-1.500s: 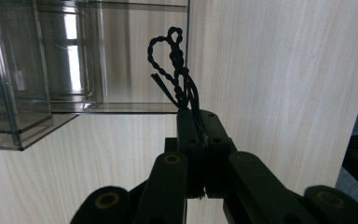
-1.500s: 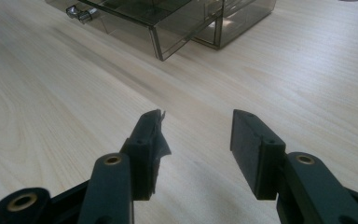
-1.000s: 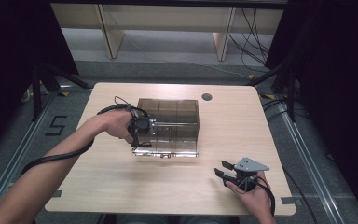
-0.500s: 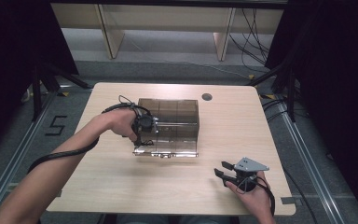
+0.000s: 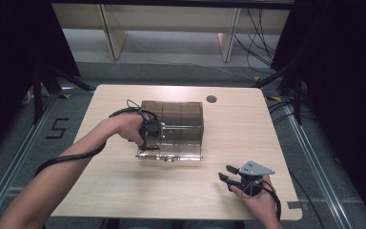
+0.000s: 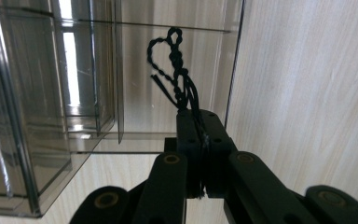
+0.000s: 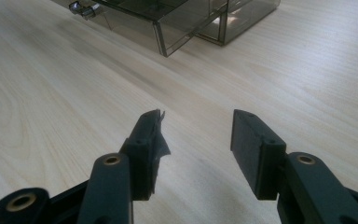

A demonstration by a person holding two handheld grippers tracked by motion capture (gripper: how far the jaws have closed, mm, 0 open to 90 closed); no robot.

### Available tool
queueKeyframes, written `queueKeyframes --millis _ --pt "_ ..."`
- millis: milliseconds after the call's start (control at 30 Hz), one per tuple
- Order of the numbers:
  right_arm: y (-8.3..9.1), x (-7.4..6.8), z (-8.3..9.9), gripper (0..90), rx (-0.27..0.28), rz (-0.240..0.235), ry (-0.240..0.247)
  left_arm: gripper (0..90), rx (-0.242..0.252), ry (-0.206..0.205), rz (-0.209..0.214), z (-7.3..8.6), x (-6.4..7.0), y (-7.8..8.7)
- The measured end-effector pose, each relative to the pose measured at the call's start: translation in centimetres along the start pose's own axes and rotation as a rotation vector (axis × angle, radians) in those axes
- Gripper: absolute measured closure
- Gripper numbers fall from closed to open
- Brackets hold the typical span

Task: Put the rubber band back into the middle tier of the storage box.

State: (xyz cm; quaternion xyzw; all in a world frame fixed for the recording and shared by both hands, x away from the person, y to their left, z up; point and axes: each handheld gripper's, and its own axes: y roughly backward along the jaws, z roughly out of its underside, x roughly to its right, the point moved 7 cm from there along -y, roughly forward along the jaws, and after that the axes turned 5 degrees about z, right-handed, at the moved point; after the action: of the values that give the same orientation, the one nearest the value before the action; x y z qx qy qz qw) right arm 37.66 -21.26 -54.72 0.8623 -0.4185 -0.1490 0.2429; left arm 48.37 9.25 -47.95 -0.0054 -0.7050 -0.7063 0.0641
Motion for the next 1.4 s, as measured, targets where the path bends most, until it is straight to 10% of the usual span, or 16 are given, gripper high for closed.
queueKeyframes --millis 1400 --pt "-0.1 0.3 -0.1 53.6 0.023 -0.002 0.029 83.9 0.0 0.016 0.018 -1.0 -0.4 -2.4"
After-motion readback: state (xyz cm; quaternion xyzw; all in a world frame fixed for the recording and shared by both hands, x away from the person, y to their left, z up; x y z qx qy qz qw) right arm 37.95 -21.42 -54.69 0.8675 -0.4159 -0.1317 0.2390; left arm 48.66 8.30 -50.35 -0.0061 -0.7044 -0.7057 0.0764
